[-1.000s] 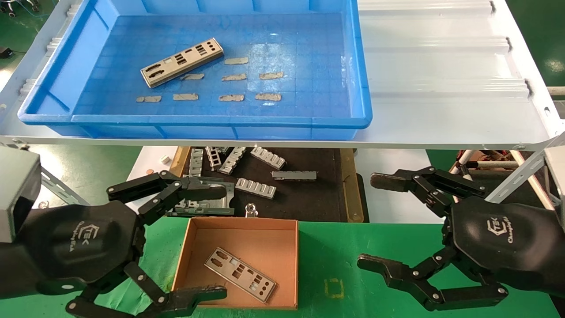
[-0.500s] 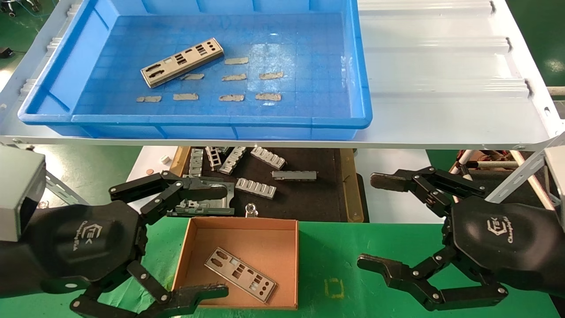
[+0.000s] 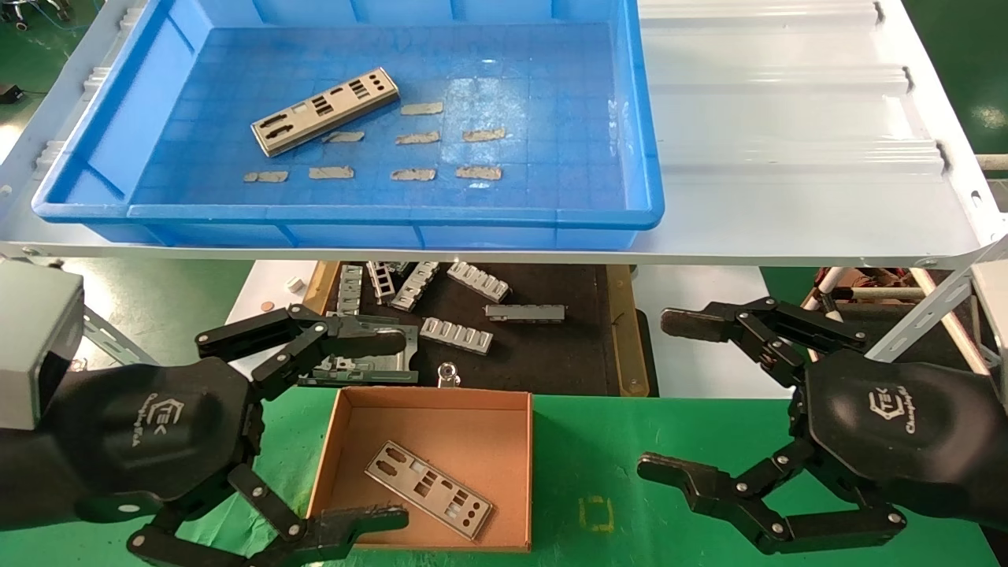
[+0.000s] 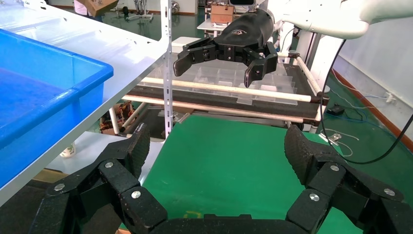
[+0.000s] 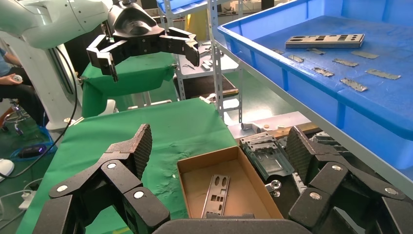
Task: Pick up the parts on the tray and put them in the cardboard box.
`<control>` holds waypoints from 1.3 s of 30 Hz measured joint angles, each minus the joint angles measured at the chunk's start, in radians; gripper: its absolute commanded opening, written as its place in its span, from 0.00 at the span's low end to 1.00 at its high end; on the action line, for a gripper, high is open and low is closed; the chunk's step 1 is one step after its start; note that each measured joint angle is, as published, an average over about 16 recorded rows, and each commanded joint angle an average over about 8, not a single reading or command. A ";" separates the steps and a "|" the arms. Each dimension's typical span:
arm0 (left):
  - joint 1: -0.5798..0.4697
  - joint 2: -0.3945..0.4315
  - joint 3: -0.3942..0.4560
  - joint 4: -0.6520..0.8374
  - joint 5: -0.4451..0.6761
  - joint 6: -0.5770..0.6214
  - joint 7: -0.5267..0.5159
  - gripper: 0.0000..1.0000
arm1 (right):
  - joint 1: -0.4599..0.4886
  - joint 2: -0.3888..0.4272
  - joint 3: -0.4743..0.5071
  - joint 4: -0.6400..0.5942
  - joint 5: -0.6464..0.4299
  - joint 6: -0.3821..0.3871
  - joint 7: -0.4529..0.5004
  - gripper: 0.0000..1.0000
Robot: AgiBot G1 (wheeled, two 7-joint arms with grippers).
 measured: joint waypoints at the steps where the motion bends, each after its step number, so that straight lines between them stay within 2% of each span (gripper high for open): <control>1: 0.000 0.000 0.000 0.000 0.000 0.000 0.000 1.00 | 0.000 0.000 0.000 0.000 0.000 0.000 0.000 1.00; 39: 0.000 0.000 0.001 0.000 0.001 -0.001 0.000 1.00 | 0.000 0.000 0.000 0.000 0.000 0.000 0.000 1.00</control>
